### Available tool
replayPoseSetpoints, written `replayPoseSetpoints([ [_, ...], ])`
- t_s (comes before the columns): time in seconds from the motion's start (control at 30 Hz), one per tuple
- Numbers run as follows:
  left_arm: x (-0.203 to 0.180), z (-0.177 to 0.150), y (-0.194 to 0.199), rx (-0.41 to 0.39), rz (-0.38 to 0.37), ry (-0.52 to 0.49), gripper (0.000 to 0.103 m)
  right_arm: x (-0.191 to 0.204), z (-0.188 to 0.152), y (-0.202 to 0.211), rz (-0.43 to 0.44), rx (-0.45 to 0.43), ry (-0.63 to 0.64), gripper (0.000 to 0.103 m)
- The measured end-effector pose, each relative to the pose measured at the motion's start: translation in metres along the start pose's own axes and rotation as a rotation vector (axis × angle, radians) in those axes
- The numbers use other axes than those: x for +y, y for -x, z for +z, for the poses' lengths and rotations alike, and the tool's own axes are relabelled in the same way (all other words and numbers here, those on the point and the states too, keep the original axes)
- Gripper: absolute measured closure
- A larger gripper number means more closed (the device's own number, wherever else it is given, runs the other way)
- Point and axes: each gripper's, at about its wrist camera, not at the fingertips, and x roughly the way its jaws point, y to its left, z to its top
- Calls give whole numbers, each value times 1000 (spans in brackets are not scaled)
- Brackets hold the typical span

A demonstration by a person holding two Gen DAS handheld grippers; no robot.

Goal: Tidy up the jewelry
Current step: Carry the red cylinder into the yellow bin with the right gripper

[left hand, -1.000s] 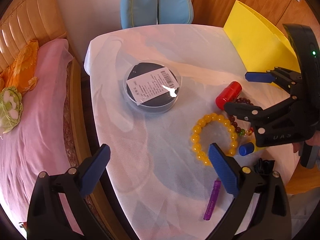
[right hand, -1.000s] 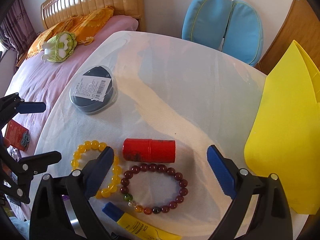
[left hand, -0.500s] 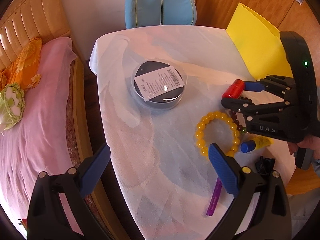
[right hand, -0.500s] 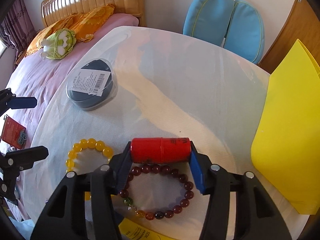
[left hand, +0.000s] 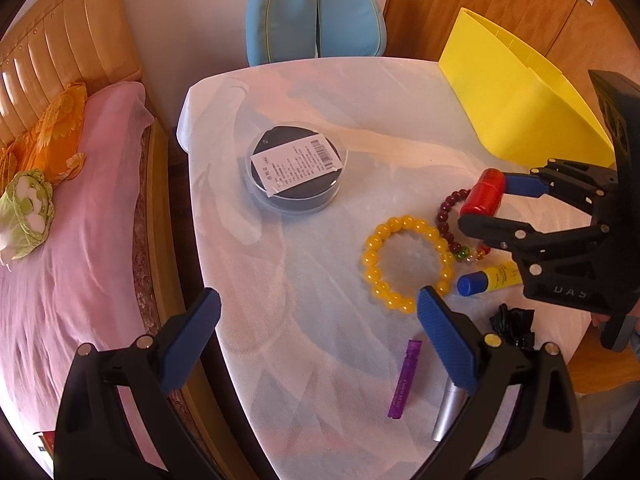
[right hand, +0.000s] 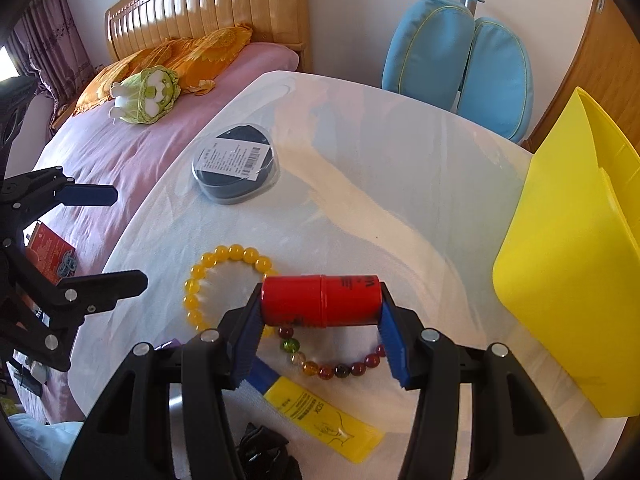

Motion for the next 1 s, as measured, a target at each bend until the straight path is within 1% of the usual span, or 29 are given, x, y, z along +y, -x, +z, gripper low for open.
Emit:
replayPoseSetpoints([
  [0.4, -24, -9, 37, -34, 17, -28, 7, 10, -23, 48, 36, -62, 13, 48],
  [0.67, -38, -9, 47, -46, 10, -52, 7, 4, -38, 73, 45, -85, 9, 48],
  [0.73, -45, -6, 51, -58, 5, -64, 7, 0, -40, 80, 48, -96, -2, 48],
  [0.83, -60, 6, 59, -81, 4, -95, 7, -11, -43, 100, 51, -143, -15, 48],
  [1.0, -95, 39, 67, -119, 4, -159, 7, -47, -45, 139, 36, -238, -53, 48],
])
